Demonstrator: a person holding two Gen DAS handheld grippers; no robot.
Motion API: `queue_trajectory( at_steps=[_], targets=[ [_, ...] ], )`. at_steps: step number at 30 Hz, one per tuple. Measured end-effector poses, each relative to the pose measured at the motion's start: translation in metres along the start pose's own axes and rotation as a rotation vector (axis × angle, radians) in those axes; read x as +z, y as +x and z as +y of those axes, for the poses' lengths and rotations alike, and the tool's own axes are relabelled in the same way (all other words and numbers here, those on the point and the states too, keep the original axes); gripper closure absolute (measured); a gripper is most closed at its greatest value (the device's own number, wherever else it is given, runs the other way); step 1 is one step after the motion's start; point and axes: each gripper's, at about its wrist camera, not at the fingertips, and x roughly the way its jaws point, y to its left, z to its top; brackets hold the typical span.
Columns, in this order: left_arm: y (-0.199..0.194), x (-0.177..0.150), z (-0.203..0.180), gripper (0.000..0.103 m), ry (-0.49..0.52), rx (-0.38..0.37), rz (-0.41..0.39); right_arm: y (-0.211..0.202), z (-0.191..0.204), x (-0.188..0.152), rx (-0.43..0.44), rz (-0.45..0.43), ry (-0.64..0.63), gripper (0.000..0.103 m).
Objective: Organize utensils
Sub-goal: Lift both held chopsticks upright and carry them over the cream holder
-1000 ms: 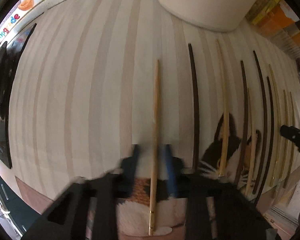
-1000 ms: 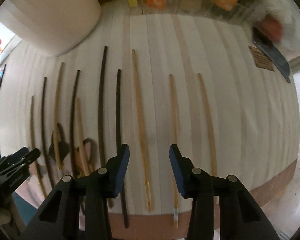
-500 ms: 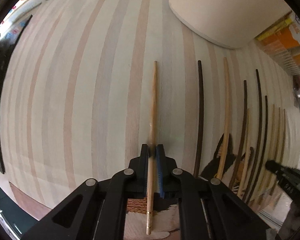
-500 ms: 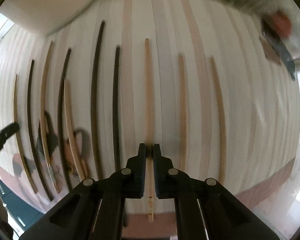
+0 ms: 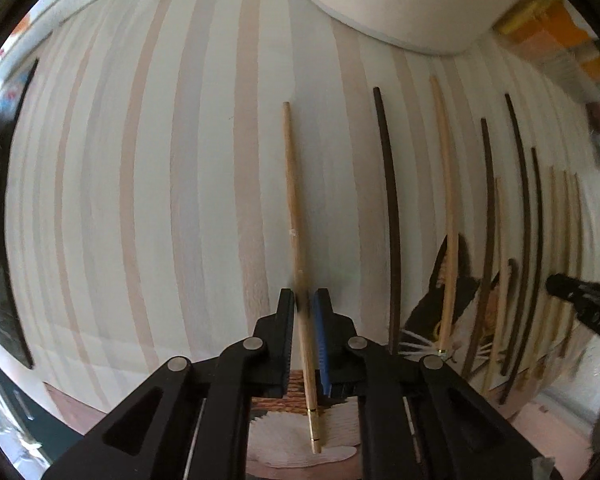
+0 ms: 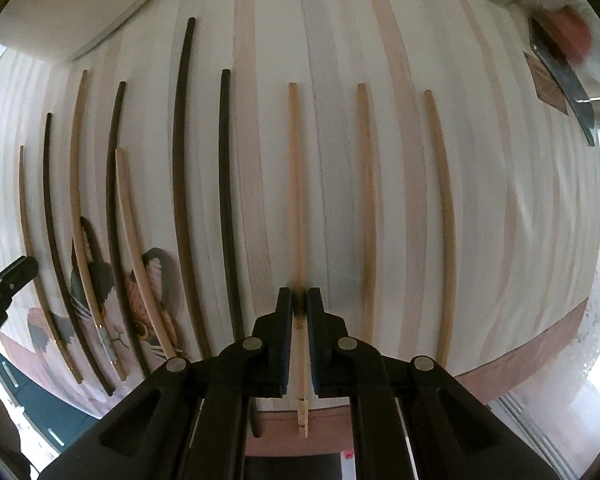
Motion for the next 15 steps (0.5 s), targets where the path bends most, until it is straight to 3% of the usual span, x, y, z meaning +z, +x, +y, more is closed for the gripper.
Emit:
queue_trajectory(
  at_steps=[8, 15],
  targets=[
    [-0.008, -0.015, -0.038, 0.099, -0.010, 0.074, -0.047, -0.003, -0.028, 0.015, 0.029, -0.012, -0.012, 0.096],
    [-0.066, -0.048, -0.030, 0.099, -0.086, 0.057, -0.119, -0.028, -0.040, -0.008, 0.077, -0.107, -0.045, 0.096]
  ],
)
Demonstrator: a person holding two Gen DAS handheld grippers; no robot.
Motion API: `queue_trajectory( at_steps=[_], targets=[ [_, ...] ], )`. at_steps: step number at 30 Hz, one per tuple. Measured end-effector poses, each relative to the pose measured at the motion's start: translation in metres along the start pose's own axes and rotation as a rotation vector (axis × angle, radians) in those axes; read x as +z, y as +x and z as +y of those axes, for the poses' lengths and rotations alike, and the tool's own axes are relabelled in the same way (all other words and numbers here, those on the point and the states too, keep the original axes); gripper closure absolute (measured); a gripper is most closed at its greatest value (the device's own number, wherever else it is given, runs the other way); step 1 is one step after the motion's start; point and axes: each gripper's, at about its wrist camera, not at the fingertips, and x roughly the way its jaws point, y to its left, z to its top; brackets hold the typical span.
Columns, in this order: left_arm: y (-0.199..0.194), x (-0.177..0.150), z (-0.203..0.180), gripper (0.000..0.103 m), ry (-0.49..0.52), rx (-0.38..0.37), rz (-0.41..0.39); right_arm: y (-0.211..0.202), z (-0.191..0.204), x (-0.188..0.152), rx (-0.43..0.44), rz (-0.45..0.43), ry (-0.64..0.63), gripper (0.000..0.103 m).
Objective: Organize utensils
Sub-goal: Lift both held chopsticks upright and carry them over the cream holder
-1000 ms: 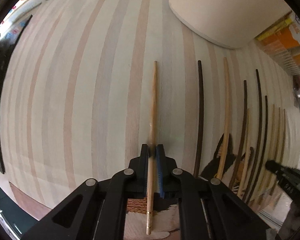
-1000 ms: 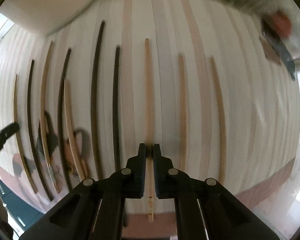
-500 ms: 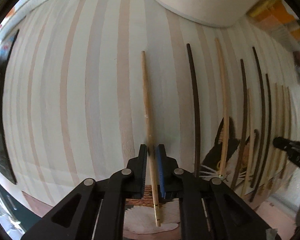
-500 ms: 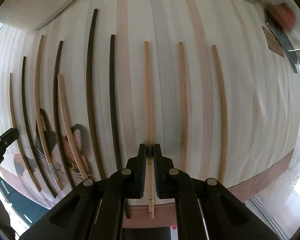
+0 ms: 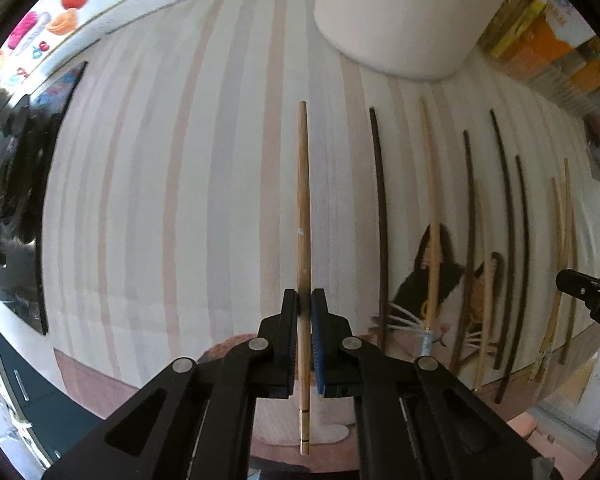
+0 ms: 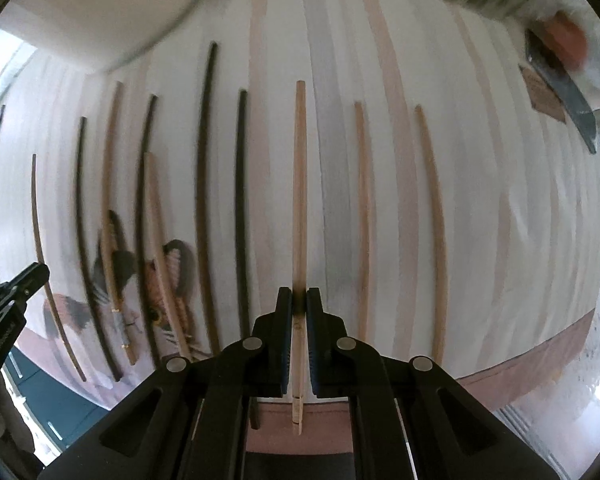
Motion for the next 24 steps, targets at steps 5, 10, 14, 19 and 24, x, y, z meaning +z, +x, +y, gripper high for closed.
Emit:
queue_trajectory(
  at_steps=[5, 10, 14, 19, 24],
  targets=[
    [-0.042, 0.002, -0.010, 0.099, -0.048, -0.014, -0.069, -0.030, 0.001, -0.006, 0.043, -0.071, -0.034, 0.096],
    [-0.110, -0.017, 0.021, 0.099, -0.078, -0.020, -0.163, -0.067, 0.003, -0.013, 0.087, -0.160, -0.061, 0.096],
    [-0.169, -0.024, 0.037, 0.099, -0.116, -0.045, -0.259, -0.107, 0.002, -0.013, 0.131, -0.239, -0.077, 0.096],
    [-0.249, -0.021, 0.060, 0.099, -0.157, -0.103, -0.394, -0.161, 0.011, 0.001, 0.190, -0.348, -0.097, 0.096],
    [-0.314, -0.004, 0.067, 0.099, -0.181, -0.175, -0.526, -0.224, 0.024, 0.011, 0.272, -0.506, -0.084, 0.096]
  ],
)
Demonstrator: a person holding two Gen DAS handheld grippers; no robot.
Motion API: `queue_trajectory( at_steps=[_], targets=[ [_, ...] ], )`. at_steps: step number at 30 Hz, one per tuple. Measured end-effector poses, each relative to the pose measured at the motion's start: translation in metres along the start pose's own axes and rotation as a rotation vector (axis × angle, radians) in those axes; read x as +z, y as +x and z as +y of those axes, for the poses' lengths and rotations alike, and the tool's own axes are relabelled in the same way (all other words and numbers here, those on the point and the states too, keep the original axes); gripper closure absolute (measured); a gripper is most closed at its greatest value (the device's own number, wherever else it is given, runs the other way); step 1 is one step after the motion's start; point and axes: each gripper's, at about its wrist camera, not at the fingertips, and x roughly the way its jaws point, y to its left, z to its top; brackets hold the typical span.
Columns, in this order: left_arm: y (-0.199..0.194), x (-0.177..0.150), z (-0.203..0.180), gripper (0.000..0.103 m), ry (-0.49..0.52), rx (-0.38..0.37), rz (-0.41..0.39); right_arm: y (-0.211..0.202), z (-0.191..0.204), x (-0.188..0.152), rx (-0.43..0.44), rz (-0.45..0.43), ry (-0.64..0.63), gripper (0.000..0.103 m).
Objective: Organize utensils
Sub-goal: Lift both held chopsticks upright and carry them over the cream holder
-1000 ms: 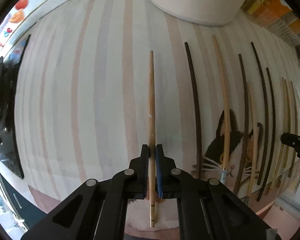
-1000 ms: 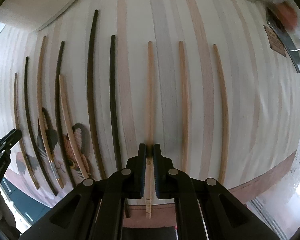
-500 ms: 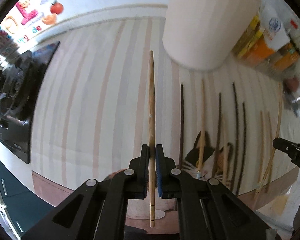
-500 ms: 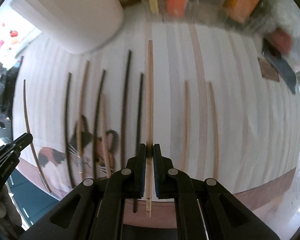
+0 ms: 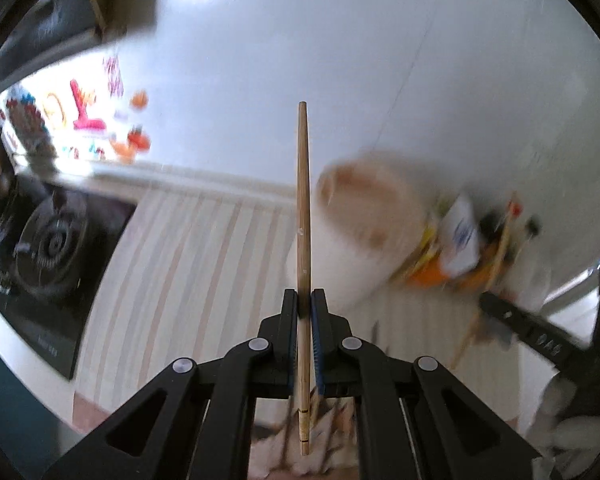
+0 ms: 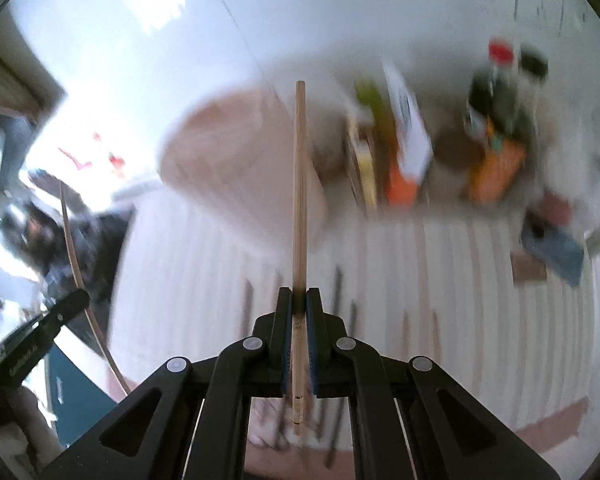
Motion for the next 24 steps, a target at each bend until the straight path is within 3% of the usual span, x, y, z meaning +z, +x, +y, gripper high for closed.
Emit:
queue_trajectory(
  at_steps=[8, 11, 17, 24],
  targets=[
    [-0.019, 0.096, 0.010, 0.099, -0.011, -0.006, -0.157, -0.028, 0.045, 0.095, 0.017, -0.197, -0.015, 0.096],
    [-0.002, 0.130, 0.008, 0.099, -0.031, -0.007, -0.193, -0.026, 0.049, 0.126, 0.007, -0.257, -0.007, 0.096],
    [0.021, 0.157, 0.023, 0.099, -0.039, -0.014, -0.204, -0.003, 0.045, 0.173, 0.017, -0.347, 0.015, 0.096],
    [0.040, 0.169, 0.042, 0.099, -0.042, -0.040, -0.226, 0.035, 0.042, 0.197, 0.029, -0.407, 0.059, 0.096]
  ],
)
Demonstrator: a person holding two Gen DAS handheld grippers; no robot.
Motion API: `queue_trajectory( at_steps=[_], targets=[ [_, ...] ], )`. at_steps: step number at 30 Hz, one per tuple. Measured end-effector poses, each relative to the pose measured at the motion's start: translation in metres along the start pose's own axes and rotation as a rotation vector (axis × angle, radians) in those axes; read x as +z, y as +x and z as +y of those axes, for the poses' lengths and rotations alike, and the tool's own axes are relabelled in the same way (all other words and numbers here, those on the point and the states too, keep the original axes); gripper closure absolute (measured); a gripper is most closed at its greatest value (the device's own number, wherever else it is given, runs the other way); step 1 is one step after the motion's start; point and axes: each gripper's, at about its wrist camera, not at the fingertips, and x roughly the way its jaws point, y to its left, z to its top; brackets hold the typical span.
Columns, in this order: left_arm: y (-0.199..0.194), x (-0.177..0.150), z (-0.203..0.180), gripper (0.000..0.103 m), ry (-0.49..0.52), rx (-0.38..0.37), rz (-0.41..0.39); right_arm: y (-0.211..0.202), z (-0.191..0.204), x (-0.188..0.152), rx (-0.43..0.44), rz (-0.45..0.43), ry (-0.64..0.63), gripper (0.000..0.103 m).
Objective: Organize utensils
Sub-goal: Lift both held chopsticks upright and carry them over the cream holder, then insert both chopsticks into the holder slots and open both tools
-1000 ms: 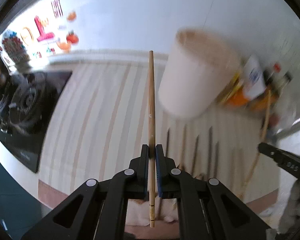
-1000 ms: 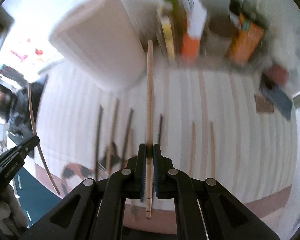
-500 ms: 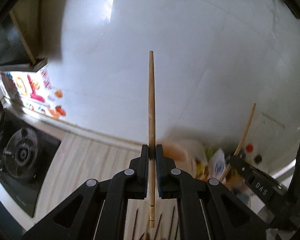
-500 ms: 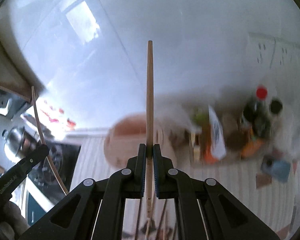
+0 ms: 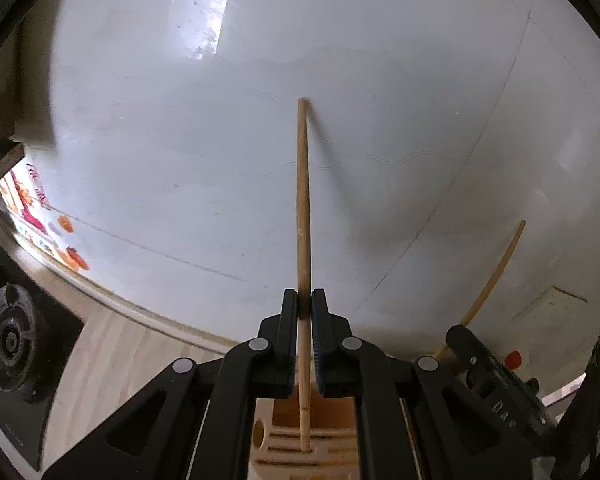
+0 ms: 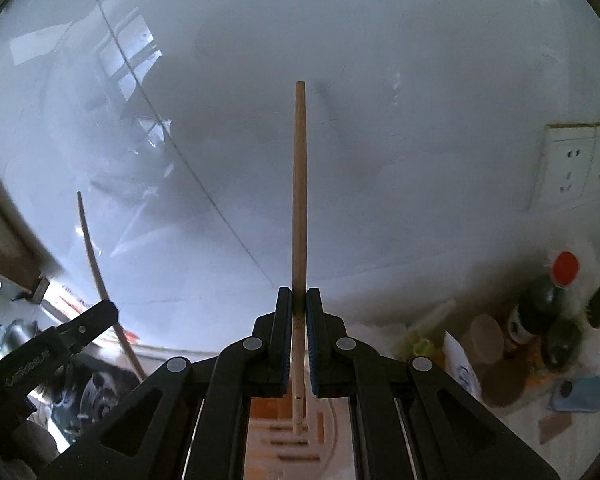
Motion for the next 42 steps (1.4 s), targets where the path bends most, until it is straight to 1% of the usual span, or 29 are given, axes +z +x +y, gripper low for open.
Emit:
queue_trajectory(
  at_steps=[3, 4, 6, 8, 10, 12, 16, 18, 19, 20, 21, 22, 23, 24, 25, 26, 28, 29, 30, 31, 32, 34, 36, 38, 39, 40, 41, 42],
  targets=[
    [0.005, -0.004, 0.010, 0.099, 0.002, -0.005, -0.016, 0.011, 0.002, -0.004, 0.015, -0.039, -0.008, 0.096],
    [0.011, 0.002, 0.007, 0.099, 0.004, -0.006, -0.020, 0.011, 0.002, -0.003, 0.017, -0.048, -0.012, 0.096],
    [0.028, -0.001, -0.001, 0.099, 0.011, -0.004, -0.022, 0.017, 0.005, -0.008, 0.021, -0.062, -0.031, 0.096],
    [0.033, -0.006, -0.001, 0.099, 0.023, 0.000, -0.018, 0.022, 0.007, -0.013, 0.024, -0.061, -0.046, 0.096],
    [0.034, -0.011, 0.003, 0.099, 0.046, 0.008, -0.003, 0.019, 0.014, -0.016, 0.023, -0.052, -0.058, 0.096],
    [0.043, -0.012, 0.004, 0.099, 0.056, 0.010, 0.018, 0.020, 0.016, -0.019, 0.028, -0.041, -0.064, 0.096],
    [0.041, -0.023, 0.014, 0.098, 0.075, 0.007, 0.077, 0.020, 0.015, -0.023, 0.035, -0.016, -0.081, 0.096],
    [0.038, -0.024, 0.015, 0.096, 0.077, 0.008, 0.108, 0.019, 0.014, -0.026, 0.030, 0.002, -0.091, 0.095],
    [0.030, -0.025, 0.018, 0.094, 0.086, 0.017, 0.119, 0.021, 0.014, -0.026, 0.040, 0.022, -0.095, 0.095],
    [0.030, -0.023, 0.014, 0.092, 0.096, 0.023, 0.123, 0.021, 0.014, -0.025, 0.049, 0.043, -0.095, 0.095],
    [0.020, -0.024, 0.015, 0.087, 0.107, 0.036, 0.116, 0.021, 0.013, -0.026, 0.048, 0.060, -0.091, 0.094],
    [0.019, -0.022, 0.011, 0.081, 0.111, 0.049, 0.108, 0.021, 0.012, -0.027, 0.057, 0.077, -0.094, 0.094],
    [0.014, -0.022, 0.009, 0.062, 0.113, 0.062, 0.101, 0.020, 0.012, -0.028, 0.064, 0.090, -0.097, 0.087],
    [0.012, -0.019, 0.006, 0.040, 0.112, 0.077, 0.095, 0.017, 0.012, -0.029, 0.058, 0.093, -0.099, 0.075],
    [-0.001, -0.022, 0.012, 0.033, 0.107, 0.097, 0.081, 0.010, 0.003, -0.024, 0.053, 0.089, -0.095, 0.068],
    [-0.006, -0.023, 0.010, 0.029, 0.107, 0.112, 0.069, 0.005, 0.001, -0.023, 0.053, 0.087, -0.091, 0.061],
    [-0.027, -0.029, 0.018, 0.026, 0.119, 0.149, 0.056, -0.007, -0.005, -0.026, 0.040, 0.084, -0.077, 0.057],
    [-0.034, -0.031, 0.019, 0.017, 0.119, 0.163, 0.057, -0.011, -0.007, -0.027, 0.036, 0.084, -0.072, 0.055],
    [-0.034, -0.035, 0.016, 0.006, 0.117, 0.177, 0.061, -0.019, -0.011, -0.031, 0.028, 0.084, -0.063, 0.051],
    [-0.042, -0.042, 0.019, 0.001, 0.111, 0.186, 0.060, -0.025, -0.014, -0.035, 0.011, 0.084, -0.057, 0.049],
    [-0.041, -0.051, 0.011, 0.000, 0.110, 0.192, 0.059, -0.031, -0.018, -0.039, -0.004, 0.082, -0.051, 0.046],
    [-0.052, -0.068, 0.010, 0.000, 0.110, 0.221, 0.067, -0.044, -0.023, -0.050, -0.029, 0.078, -0.043, 0.039],
    [-0.048, -0.088, 0.012, 0.000, 0.116, 0.236, 0.076, -0.058, -0.029, -0.061, -0.049, 0.073, -0.026, 0.029],
    [-0.037, -0.107, 0.005, 0.000, 0.118, 0.244, 0.090, -0.067, -0.035, -0.070, -0.058, 0.069, -0.014, 0.025],
    [-0.033, -0.118, 0.005, 0.000, 0.117, 0.243, 0.101, -0.073, -0.039, -0.077, -0.073, 0.063, -0.007, 0.019],
    [-0.033, -0.132, 0.010, 0.000, 0.113, 0.240, 0.117, -0.078, -0.043, -0.083, -0.080, 0.061, -0.001, 0.015],
    [-0.027, -0.146, 0.001, 0.000, 0.114, 0.243, 0.127, -0.082, -0.046, -0.088, -0.080, 0.063, 0.003, 0.011],
    [-0.021, -0.157, 0.001, 0.000, 0.117, 0.246, 0.138, -0.085, -0.048, -0.095, -0.084, 0.074, 0.002, 0.011]
  ],
)
